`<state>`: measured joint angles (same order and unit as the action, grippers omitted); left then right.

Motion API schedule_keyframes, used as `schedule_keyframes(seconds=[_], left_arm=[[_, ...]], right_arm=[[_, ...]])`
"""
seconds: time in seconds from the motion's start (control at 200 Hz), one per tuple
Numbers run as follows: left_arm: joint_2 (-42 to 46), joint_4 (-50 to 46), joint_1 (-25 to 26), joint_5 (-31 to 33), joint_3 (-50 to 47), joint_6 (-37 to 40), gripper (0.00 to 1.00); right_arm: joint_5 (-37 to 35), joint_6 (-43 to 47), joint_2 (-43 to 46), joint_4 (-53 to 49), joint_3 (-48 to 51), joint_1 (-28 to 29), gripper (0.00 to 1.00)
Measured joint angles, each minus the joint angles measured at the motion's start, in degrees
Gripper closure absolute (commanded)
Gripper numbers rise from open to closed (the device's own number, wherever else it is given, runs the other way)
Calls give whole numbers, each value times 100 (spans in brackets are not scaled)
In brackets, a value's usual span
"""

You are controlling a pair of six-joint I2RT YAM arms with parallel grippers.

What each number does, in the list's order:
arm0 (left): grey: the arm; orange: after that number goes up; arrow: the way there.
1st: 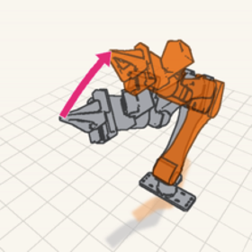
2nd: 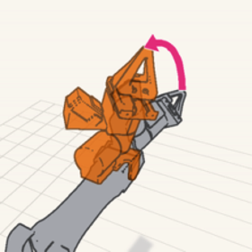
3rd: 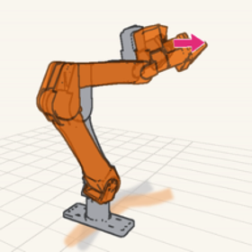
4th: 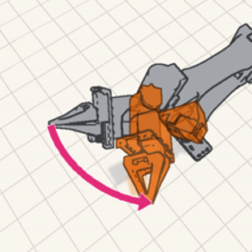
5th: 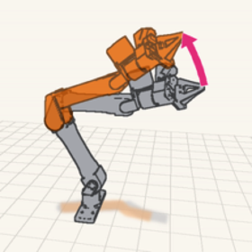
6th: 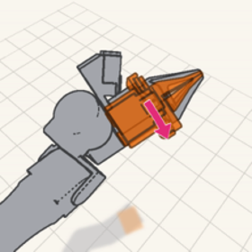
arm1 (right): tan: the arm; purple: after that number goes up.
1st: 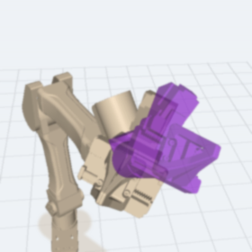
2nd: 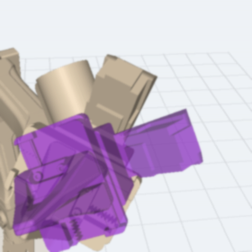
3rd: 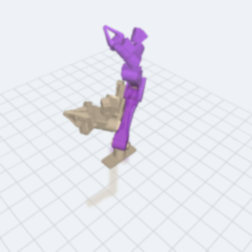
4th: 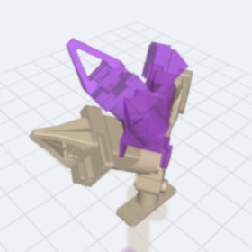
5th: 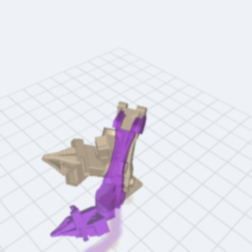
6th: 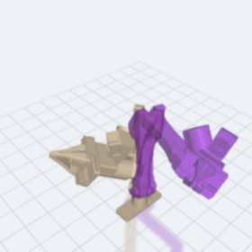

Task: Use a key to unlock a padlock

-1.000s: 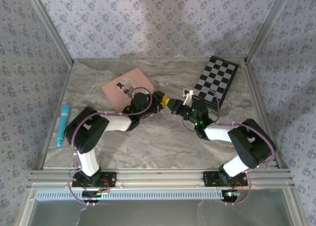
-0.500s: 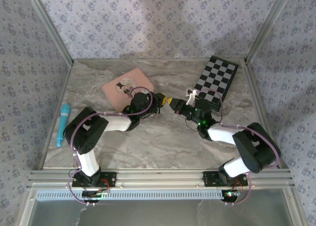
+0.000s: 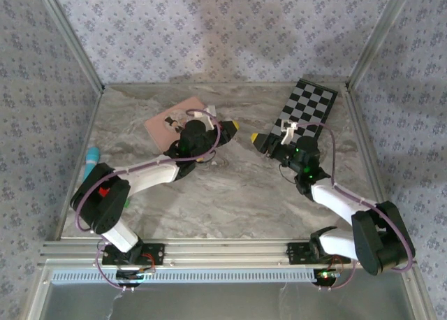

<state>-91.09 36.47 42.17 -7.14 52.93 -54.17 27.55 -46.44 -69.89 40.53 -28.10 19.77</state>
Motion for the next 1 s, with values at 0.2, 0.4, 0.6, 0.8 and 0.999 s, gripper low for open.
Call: schedule_keyframes(seconds=[0.2, 0.4, 0.6, 0.8, 0.999], left_arm=[[31, 210, 22, -400, -24, 1027, 100], [28, 660, 22, -737, -90, 1143, 100], [22, 1067, 20, -874, -188, 903, 100], [-11, 1320, 2, -870, -214, 715, 100], [-11, 1401, -4, -852, -240, 649, 100]], right_arm=[[859, -184, -293, 400, -72, -13, 64], [1244, -426, -693, 1016, -142, 118, 61], [1342, -614, -938, 1456, -146, 282, 61], [1353, -715, -1012, 1679, -205, 332, 63], [1364, -772, -1012, 1740, -216, 264, 62]])
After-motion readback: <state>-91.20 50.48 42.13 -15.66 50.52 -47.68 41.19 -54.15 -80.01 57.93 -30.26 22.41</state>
